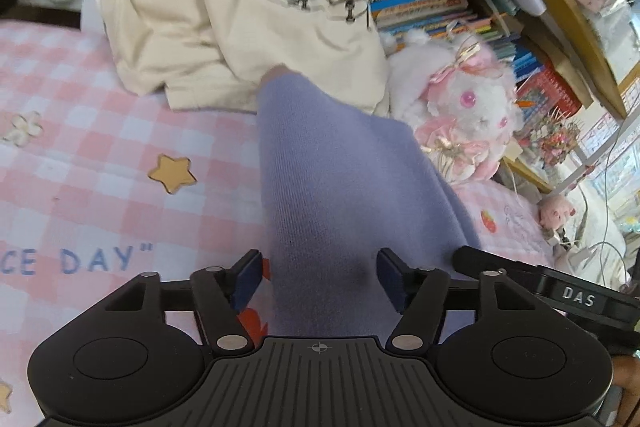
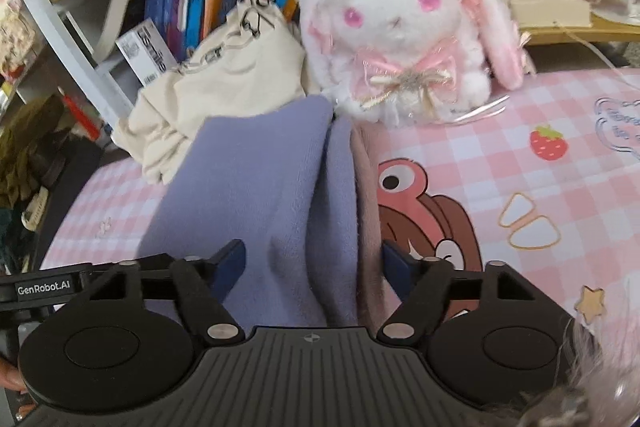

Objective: Fold clothes

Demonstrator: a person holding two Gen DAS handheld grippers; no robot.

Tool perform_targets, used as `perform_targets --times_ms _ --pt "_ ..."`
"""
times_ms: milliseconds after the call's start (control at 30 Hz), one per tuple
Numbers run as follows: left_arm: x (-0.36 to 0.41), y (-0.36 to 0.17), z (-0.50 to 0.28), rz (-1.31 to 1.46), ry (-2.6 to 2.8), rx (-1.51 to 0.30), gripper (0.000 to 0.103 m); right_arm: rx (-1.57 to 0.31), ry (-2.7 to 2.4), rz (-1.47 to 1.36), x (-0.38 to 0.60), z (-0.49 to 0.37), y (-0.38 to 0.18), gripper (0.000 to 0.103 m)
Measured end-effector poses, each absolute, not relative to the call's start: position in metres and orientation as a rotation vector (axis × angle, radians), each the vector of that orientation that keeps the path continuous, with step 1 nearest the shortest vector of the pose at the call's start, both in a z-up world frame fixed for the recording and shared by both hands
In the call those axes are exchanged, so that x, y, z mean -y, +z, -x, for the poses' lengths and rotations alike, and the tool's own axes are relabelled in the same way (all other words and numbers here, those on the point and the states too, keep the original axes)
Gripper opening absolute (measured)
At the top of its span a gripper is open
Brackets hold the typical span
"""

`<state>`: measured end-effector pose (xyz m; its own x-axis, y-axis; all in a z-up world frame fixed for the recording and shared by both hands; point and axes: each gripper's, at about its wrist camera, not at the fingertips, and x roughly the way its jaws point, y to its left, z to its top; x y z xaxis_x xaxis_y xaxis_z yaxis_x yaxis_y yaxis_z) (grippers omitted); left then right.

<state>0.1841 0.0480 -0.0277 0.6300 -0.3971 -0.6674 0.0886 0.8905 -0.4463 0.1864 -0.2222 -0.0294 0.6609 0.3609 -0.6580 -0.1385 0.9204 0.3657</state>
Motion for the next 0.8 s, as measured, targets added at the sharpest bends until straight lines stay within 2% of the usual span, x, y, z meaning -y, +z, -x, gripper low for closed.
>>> perform_targets --times_ms 533,667,800 --pt "-0.013 -0.003 -0.096 0.161 -0.118 -0.713 0.084 -0.695 0.072 -0.02 0.217 -0.087 -0.007 0.098" --pt "-0.005 -0.003 -0.076 0.128 -0.076 -0.696 0.092 -0.689 0.025 -0.02 0.219 -0.062 -0.012 0.1" --pt "0.002 -0.004 -0.057 0.085 -0.054 -0.676 0.095 -0.682 0.014 0.001 0.215 -0.037 -0.019 0.101"
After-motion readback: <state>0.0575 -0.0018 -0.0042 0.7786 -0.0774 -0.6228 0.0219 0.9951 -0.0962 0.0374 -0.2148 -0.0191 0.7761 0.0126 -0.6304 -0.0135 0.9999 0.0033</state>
